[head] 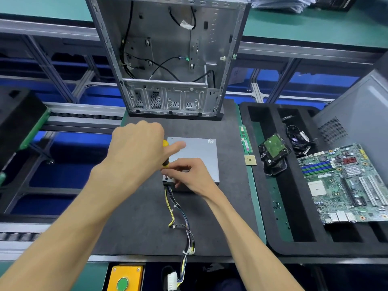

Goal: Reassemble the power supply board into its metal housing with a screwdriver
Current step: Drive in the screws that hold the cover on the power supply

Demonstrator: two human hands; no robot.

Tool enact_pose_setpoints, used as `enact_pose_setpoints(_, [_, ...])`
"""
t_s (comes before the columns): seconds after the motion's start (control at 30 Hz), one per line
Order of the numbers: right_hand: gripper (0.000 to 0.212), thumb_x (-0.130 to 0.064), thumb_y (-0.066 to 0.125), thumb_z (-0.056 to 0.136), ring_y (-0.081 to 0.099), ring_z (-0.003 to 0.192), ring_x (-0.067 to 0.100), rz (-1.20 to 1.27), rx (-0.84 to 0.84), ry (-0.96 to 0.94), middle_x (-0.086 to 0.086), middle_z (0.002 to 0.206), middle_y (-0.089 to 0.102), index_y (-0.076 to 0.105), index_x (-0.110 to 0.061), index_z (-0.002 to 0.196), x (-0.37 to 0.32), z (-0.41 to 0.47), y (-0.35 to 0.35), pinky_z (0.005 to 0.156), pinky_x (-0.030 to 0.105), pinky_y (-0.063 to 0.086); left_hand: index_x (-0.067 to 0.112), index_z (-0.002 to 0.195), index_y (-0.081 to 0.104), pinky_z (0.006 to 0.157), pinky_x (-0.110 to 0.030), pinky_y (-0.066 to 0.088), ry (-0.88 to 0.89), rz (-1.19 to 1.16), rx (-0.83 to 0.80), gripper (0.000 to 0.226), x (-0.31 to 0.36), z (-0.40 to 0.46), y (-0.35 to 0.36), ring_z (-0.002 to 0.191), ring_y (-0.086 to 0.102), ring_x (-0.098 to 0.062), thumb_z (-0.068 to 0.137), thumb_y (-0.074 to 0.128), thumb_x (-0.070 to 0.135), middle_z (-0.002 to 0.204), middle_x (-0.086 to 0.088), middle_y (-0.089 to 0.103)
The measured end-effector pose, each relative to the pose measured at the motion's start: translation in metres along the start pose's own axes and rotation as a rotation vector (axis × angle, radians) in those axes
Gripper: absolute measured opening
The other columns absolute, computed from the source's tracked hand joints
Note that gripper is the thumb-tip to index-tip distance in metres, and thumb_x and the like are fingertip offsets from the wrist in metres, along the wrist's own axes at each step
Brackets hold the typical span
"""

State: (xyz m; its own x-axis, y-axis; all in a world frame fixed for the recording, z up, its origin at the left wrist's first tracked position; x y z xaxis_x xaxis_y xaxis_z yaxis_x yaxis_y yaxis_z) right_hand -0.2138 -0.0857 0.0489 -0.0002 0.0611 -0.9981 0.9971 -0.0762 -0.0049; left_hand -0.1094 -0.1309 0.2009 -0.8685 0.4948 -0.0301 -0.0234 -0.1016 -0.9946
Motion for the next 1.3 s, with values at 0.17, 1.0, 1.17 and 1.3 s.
enact_pose_setpoints(0.17, [0.018, -0.014, 0.082, 0.086, 0.057, 0.058, 0.007, -0.006, 0.0, -0.019, -0.01, 0.072, 0.072, 0.081, -0.032, 0.083, -0.001, 0.002, 0.0, 0.054, 0.023, 0.055, 0.023, 0.088, 0.059, 0.072, -0.038, 0.05, 0.161, -0.179, -0.139, 0.011, 0.002, 0.0, 0.007, 0.091, 0.061, -0.03, 0.086, 0.065, 0.032, 0.092, 0.002, 0.06])
enact_pose_setpoints(1.0, [0.017, -0.022, 0.079, 0.086, 0.057, 0.054, 0.006, -0.076, -0.027, -0.009, -0.016, 0.065, 0.068, 0.078, -0.037, 0.078, -0.001, -0.003, 0.001, 0.058, 0.02, 0.053, 0.013, 0.08, 0.055, 0.055, -0.034, 0.042, 0.197, -0.028, -0.191, 0.017, 0.025, 0.002, 0.012, 0.058, 0.05, -0.023, 0.092, 0.057, 0.025, 0.064, -0.001, 0.042])
enact_pose_setpoints(1.17, [0.01, -0.017, 0.078, 0.089, 0.059, 0.058, 0.004, -0.099, -0.036, 0.021, -0.018, 0.07, 0.071, 0.082, -0.014, 0.098, 0.002, -0.003, 0.0, 0.062, 0.025, 0.055, 0.018, 0.087, 0.055, 0.056, -0.032, 0.026, 0.161, 0.167, -0.137, 0.021, 0.023, 0.002, 0.014, 0.07, 0.047, -0.028, 0.097, 0.046, 0.034, 0.067, 0.003, 0.038])
enact_pose_setpoints(1.3, [0.007, -0.022, 0.078, 0.086, 0.059, 0.058, 0.004, -0.083, -0.045, 0.008, -0.016, 0.067, 0.069, 0.081, -0.02, 0.091, -0.001, -0.002, 0.001, 0.06, 0.025, 0.055, 0.02, 0.092, 0.045, 0.06, -0.034, 0.032, 0.17, 0.103, -0.133, 0.016, 0.021, -0.003, 0.015, 0.072, 0.049, -0.029, 0.098, 0.045, 0.035, 0.076, 0.002, 0.05])
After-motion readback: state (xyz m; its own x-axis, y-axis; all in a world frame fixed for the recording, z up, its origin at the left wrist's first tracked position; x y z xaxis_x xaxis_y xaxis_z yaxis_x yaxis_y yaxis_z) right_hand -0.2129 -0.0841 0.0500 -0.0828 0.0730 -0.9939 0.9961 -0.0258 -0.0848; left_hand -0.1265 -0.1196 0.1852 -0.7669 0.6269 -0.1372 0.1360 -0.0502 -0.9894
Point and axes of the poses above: each hand's wrist, its own z-axis towards the middle knuckle, its own y-axis out of the palm, x = y × z, the point moved 6 cm from there along z, towards the middle knuckle
